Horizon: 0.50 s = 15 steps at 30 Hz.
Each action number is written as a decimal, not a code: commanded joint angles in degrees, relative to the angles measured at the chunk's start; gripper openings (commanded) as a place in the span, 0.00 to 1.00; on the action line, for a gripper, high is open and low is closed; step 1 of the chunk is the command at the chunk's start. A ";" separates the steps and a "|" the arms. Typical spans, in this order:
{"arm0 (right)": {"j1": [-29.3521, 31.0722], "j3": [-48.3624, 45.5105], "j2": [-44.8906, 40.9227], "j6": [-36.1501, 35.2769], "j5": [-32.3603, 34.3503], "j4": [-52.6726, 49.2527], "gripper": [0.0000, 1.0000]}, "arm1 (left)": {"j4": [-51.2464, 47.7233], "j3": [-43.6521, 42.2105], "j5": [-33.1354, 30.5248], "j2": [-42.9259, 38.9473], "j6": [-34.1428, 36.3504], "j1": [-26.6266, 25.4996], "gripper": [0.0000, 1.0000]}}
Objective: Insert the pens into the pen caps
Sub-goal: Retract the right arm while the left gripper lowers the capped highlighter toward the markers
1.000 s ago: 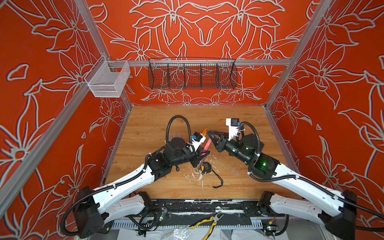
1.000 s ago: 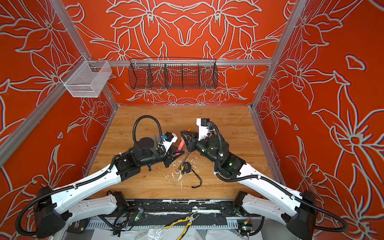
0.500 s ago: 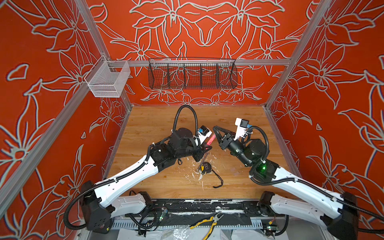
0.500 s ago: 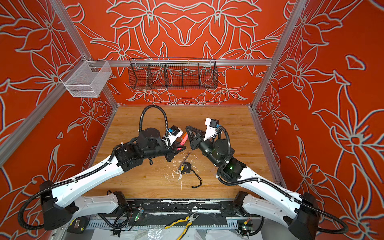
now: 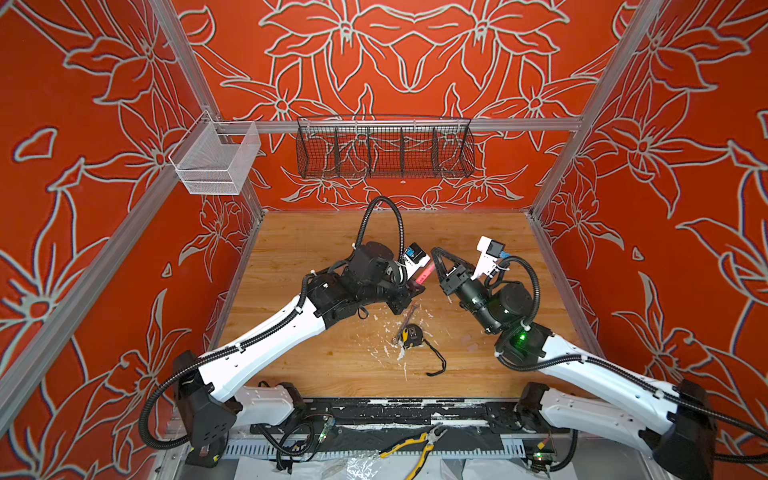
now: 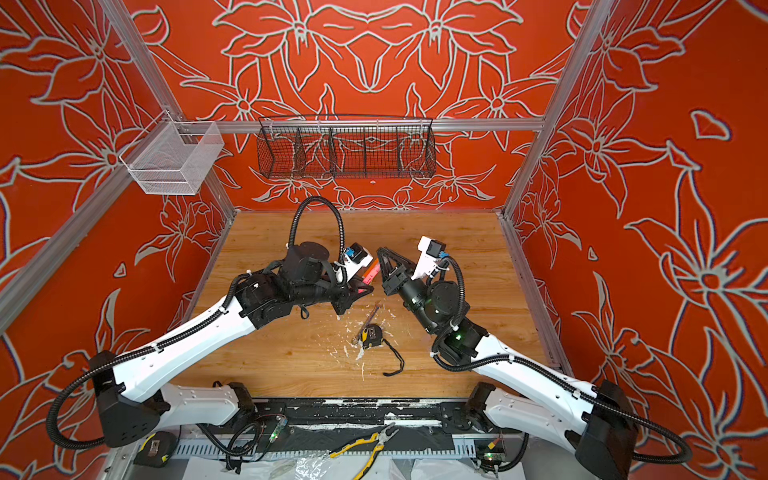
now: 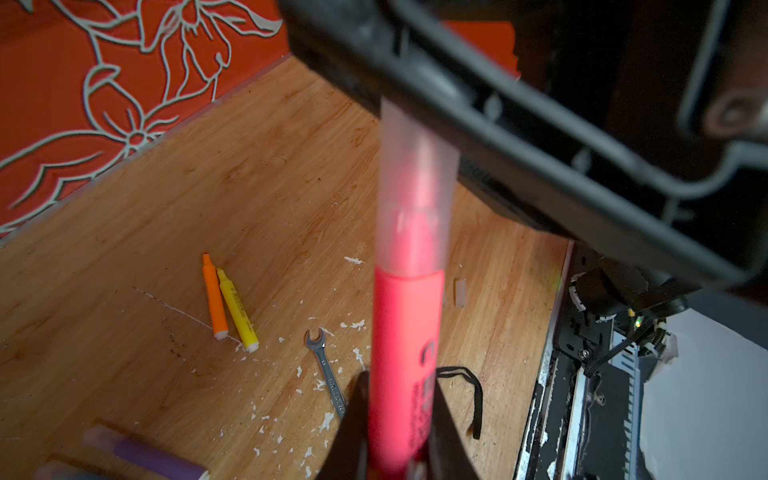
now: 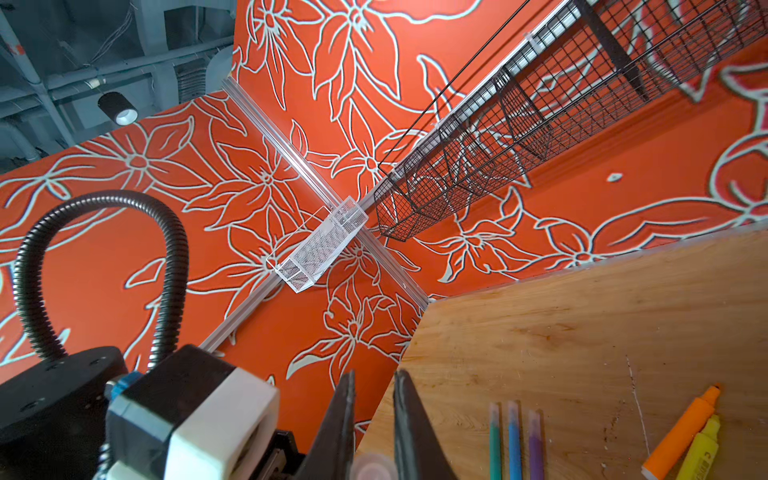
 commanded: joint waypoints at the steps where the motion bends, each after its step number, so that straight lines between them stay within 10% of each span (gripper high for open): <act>1: 5.24 -5.41 2.94 2.63 -15.48 -14.42 0.00 | 26.93 7.58 -12.06 0.10 -5.46 5.34 0.00; 15: 9.54 -5.44 6.18 4.04 -14.31 -10.77 0.00 | 28.18 8.76 -11.63 -0.21 -5.48 6.13 0.00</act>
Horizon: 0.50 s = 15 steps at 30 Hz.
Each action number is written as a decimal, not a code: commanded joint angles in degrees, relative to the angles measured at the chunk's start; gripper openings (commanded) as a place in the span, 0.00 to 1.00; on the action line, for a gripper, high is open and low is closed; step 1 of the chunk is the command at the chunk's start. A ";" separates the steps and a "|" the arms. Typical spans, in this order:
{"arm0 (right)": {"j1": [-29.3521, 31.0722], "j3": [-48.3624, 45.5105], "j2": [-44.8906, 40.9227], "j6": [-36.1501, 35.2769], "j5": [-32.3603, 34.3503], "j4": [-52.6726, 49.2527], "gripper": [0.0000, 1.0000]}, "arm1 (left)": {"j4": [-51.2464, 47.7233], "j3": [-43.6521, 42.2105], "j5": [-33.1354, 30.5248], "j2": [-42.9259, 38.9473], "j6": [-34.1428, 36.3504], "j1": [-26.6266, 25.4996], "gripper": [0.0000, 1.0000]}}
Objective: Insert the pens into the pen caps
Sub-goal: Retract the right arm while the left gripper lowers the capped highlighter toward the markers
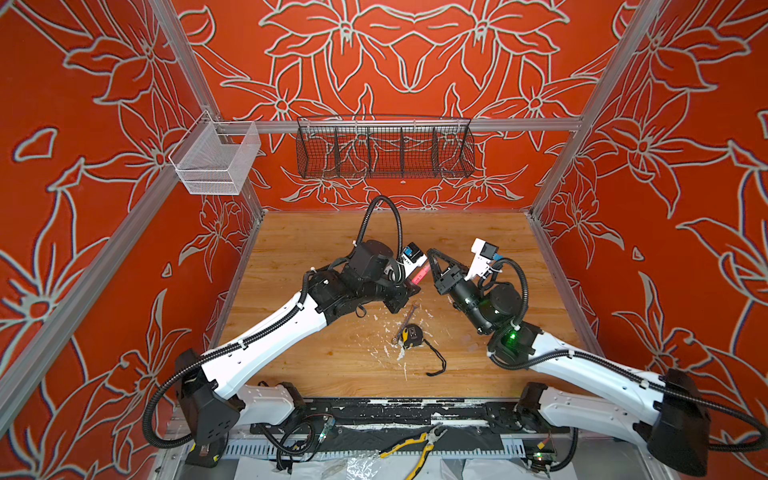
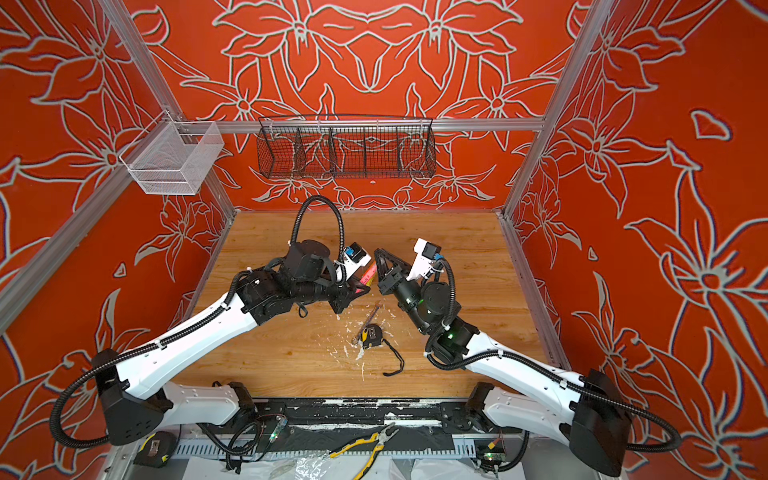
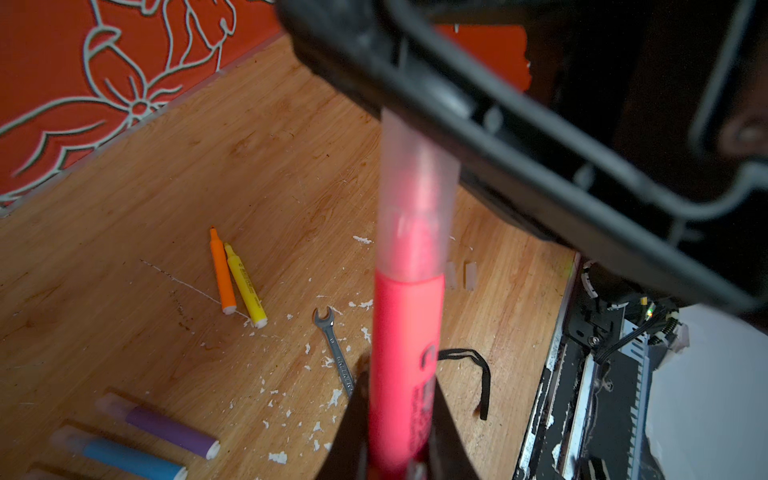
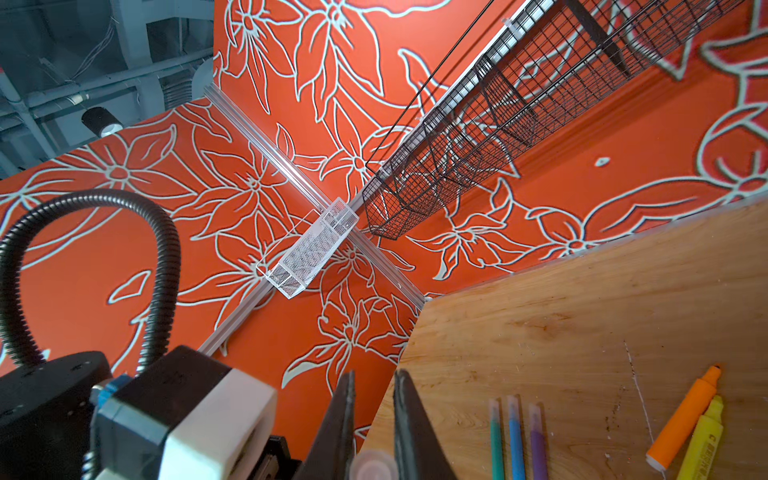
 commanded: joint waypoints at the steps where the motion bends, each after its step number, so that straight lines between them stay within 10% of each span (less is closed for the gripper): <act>1: 8.58 -4.67 2.84 1.67 -17.20 -14.29 0.00 | 31.22 8.24 -11.70 -0.83 -5.64 4.70 0.00; 15: 12.65 -6.30 3.19 -1.32 -14.67 -12.52 0.00 | 29.63 9.97 -12.59 -0.82 -9.52 8.36 0.00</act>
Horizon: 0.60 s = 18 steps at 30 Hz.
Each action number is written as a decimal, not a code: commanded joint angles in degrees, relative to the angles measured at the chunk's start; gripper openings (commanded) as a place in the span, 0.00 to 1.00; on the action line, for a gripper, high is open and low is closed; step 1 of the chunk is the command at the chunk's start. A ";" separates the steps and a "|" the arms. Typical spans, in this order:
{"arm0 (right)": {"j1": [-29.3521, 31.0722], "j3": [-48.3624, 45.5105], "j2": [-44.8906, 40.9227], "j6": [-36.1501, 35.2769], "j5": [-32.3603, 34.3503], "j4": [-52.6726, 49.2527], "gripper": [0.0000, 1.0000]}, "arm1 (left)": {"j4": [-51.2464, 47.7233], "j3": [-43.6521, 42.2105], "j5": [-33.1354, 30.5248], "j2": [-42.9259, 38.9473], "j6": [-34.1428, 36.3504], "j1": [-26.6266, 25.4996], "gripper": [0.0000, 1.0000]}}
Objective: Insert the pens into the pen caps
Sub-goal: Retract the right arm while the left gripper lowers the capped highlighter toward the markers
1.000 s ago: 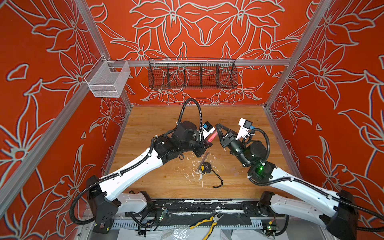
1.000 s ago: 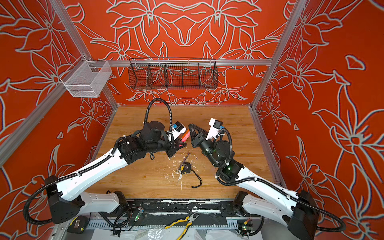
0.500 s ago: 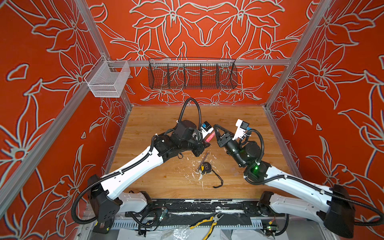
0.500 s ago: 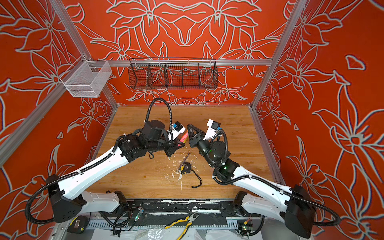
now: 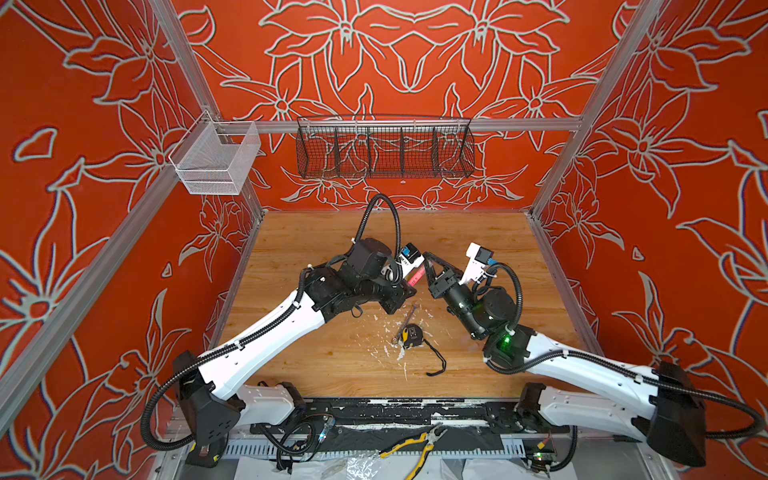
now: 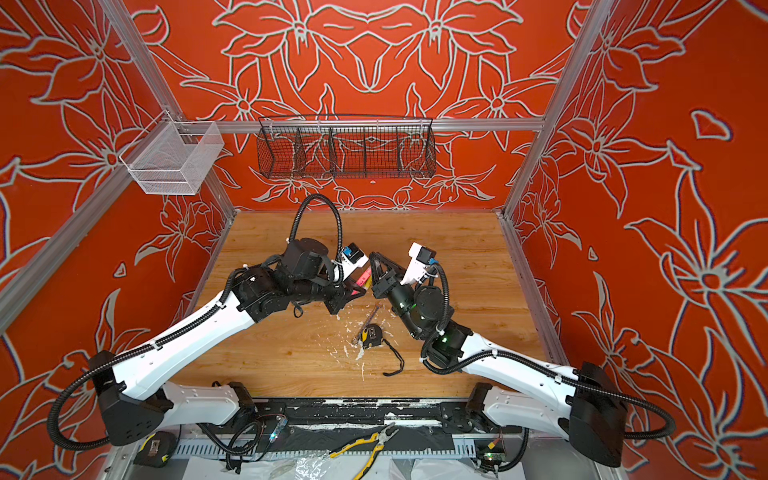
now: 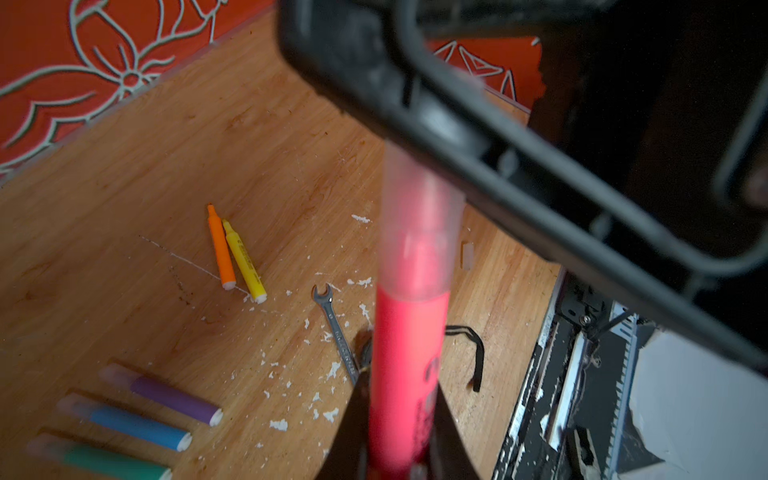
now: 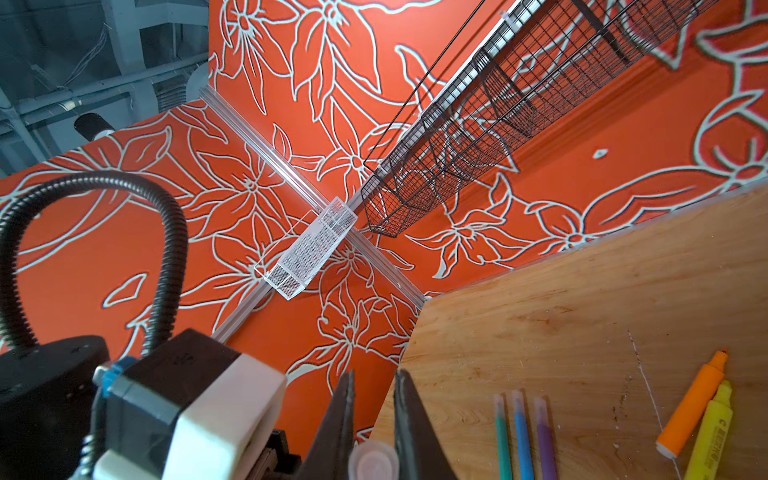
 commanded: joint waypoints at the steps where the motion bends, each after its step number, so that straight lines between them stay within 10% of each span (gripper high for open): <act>1: 8.35 -6.41 2.08 -1.25 -19.77 -13.84 0.00 | 37.15 6.50 -13.60 -1.15 -9.78 7.44 0.00; 9: 8.43 -6.25 -1.15 -2.08 -13.64 -17.06 0.00 | 39.19 1.01 -11.66 -4.81 -8.35 7.68 0.00; 18: 8.24 1.27 -13.89 -7.73 9.15 -37.36 0.54 | 37.84 -20.61 -10.66 -11.83 -11.45 7.13 0.00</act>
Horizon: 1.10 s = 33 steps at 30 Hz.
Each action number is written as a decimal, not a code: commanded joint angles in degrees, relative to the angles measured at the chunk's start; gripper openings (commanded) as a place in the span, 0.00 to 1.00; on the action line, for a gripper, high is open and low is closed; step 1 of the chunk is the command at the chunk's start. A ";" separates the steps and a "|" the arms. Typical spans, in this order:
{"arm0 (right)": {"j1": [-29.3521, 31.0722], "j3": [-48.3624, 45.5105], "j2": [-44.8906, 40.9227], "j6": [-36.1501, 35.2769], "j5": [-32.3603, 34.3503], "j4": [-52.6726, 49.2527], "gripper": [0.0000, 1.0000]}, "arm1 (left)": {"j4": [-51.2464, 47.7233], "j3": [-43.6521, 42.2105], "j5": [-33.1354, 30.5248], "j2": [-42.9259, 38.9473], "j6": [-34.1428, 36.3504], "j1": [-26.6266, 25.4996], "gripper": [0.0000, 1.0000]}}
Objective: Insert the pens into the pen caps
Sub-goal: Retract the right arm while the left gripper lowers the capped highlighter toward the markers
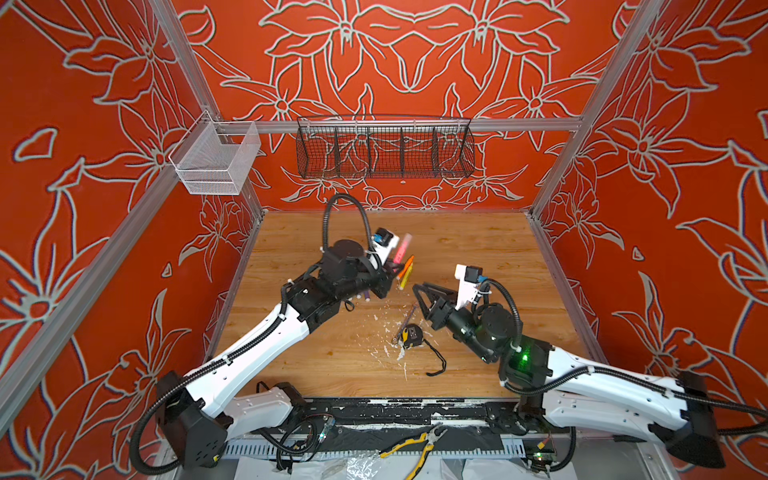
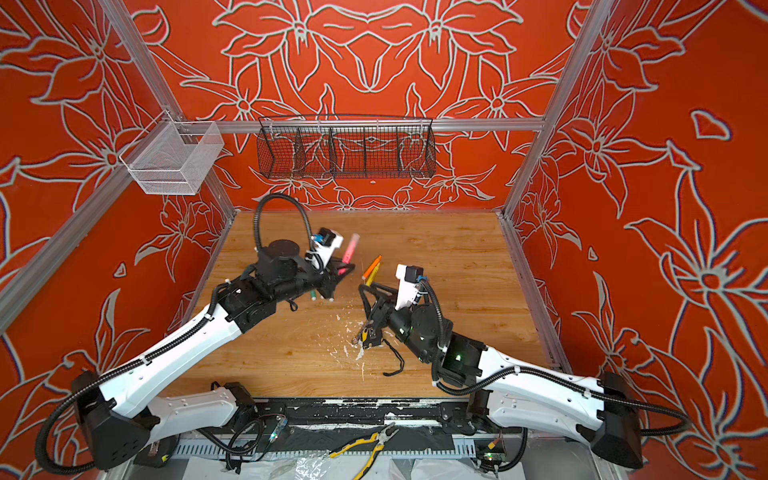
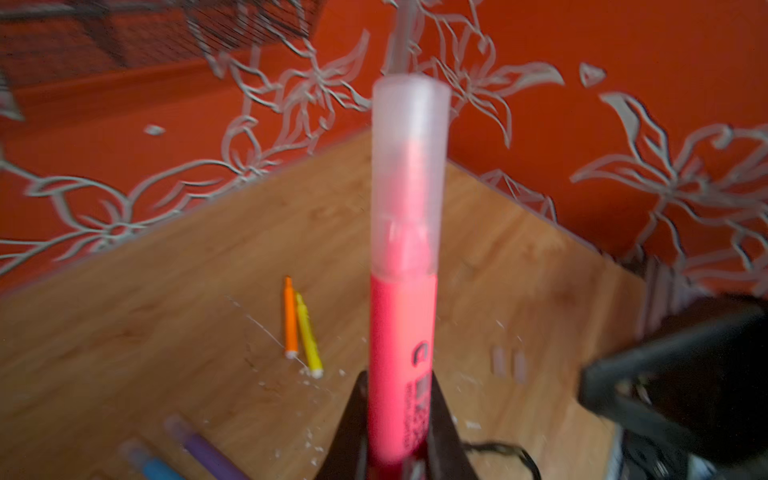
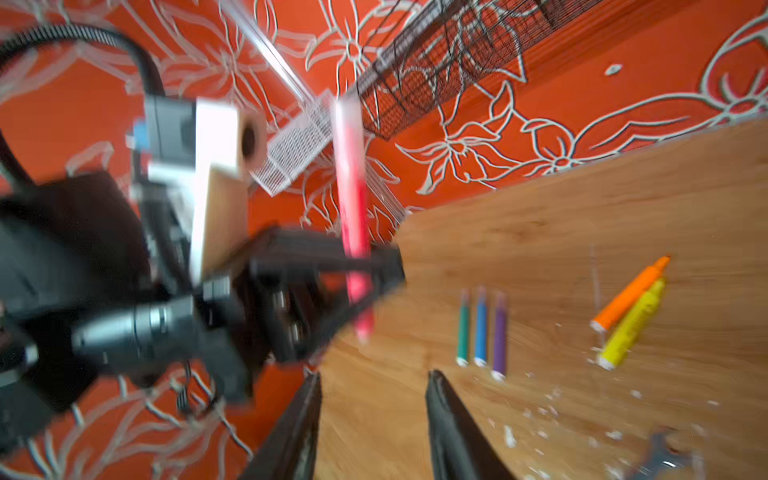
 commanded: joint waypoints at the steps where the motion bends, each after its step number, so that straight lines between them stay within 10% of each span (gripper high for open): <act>1: -0.17 1.40 -4.29 -3.78 7.58 -13.43 0.58 | 9.87 -6.49 -6.81 -2.95 -6.56 0.09 0.00; 9: -1.33 1.29 -7.58 -19.26 17.90 -7.07 0.78 | 0.90 -12.14 -18.08 1.00 -19.31 0.09 0.00; 18: -4.66 -7.10 -13.68 -37.72 28.73 3.05 0.89 | -5.39 -2.13 -18.54 23.65 -30.19 0.09 0.00; 33: -16.21 -17.05 -31.01 -41.86 21.67 -2.87 0.96 | -22.63 10.65 -27.06 42.33 -44.48 -1.84 0.00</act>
